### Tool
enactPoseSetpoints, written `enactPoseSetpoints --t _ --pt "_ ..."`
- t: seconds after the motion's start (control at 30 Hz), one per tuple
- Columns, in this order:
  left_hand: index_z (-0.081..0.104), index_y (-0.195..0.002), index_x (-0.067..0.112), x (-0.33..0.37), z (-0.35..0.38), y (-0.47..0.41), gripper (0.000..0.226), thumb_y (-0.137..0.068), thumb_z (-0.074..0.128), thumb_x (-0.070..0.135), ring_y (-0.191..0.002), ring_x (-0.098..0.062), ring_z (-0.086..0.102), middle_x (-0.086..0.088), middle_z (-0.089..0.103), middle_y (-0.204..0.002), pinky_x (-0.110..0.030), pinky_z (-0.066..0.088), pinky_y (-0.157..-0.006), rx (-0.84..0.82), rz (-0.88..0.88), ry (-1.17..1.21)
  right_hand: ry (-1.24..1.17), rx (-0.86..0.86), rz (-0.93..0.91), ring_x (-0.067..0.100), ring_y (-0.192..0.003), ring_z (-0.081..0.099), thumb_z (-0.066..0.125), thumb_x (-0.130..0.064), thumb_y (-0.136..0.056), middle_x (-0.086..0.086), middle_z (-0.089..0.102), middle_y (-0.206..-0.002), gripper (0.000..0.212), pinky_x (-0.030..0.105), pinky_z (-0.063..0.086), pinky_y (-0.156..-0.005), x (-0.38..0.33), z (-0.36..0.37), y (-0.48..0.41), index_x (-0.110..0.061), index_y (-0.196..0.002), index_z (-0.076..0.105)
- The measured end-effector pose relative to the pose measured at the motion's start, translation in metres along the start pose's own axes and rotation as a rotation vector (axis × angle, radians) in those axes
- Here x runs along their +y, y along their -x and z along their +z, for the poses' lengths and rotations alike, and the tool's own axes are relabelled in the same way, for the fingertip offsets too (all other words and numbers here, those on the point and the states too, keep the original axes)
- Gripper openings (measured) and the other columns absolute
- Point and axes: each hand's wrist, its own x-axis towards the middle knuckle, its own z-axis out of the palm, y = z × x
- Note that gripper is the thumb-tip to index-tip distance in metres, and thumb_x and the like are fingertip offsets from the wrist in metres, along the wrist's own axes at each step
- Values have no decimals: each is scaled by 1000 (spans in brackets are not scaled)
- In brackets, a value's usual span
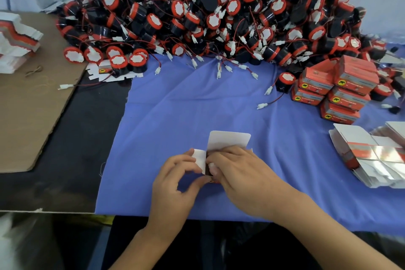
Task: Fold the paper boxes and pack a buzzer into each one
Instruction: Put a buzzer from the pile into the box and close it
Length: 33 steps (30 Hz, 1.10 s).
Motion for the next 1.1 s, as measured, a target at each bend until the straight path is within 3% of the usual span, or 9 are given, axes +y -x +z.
enactPoseSetpoints --t 0.17,0.3,0.37,0.6,0.73,0.83,0.93,1.0,1.1 --pt "72 -90 25 -5 -5 0 26 -80 88 8 -126 -11 64 6 69 -109 -25 55 -92 -25 -59 95 -33 -1 96 17 -107 54 45 -30 -106 -14 50 -130 27 31 38 -78 -5 0 -6 -29 -121 66" --pt "71 -92 26 -9 -6 -2 21 -81 87 18 -124 -13 66 2 71 -107 -30 58 -90 -24 -109 171 -182 91 231 14 -92 57 62 -36 -98 -15 60 -107 8 37 50 -76 -12 -1 -11 -32 -103 67" --pt "71 -92 24 -10 -6 -2 23 -82 87 12 -124 -13 66 2 71 -106 -33 58 -90 -36 -103 171 -169 90 263 11 -97 56 62 -33 -98 -15 63 -108 10 35 50 -77 -12 -1 -12 -31 -99 72" --pt "68 -107 36 -8 -5 -1 25 -85 79 29 -129 -19 61 8 64 -125 -30 59 -92 -41 -33 153 8 53 76 14 -112 47 44 -34 -105 -15 50 -123 27 29 25 -77 -9 4 -5 -33 -109 70" --pt "54 -135 43 -7 -2 1 53 -87 76 38 -129 -12 60 11 55 -143 -21 54 -96 -88 -122 184 13 92 -23 15 -113 49 43 -31 -103 -13 52 -120 26 28 30 -82 -3 4 -1 -33 -106 69" --pt "50 -135 51 -4 -2 1 46 -94 69 40 -123 -2 63 22 61 -137 -15 51 -95 -237 -151 127 65 143 -91 18 -110 55 49 -27 -97 -9 58 -114 26 33 43 -92 2 9 2 -32 -103 74" --pt "53 -137 43 -4 1 3 39 -102 62 30 -126 -3 60 22 60 -140 -15 48 -97 -291 -59 17 20 303 -141 22 -115 55 59 -10 -93 -3 61 -115 24 39 48 -95 7 21 6 -24 -97 77" --pt "57 -138 33 -4 3 2 35 -105 57 23 -132 -8 57 18 57 -144 -19 48 -101 -296 -33 3 -179 542 -190 25 -127 51 63 3 -93 2 60 -123 26 36 44 -105 10 31 12 -17 -101 78" --pt "65 -133 22 -2 6 4 29 -109 50 28 -135 -8 51 19 51 -147 -18 41 -109 -297 19 -134 -545 906 14 23 -127 56 60 -2 -94 -3 60 -127 31 34 44 -109 15 44 24 -26 -110 71"
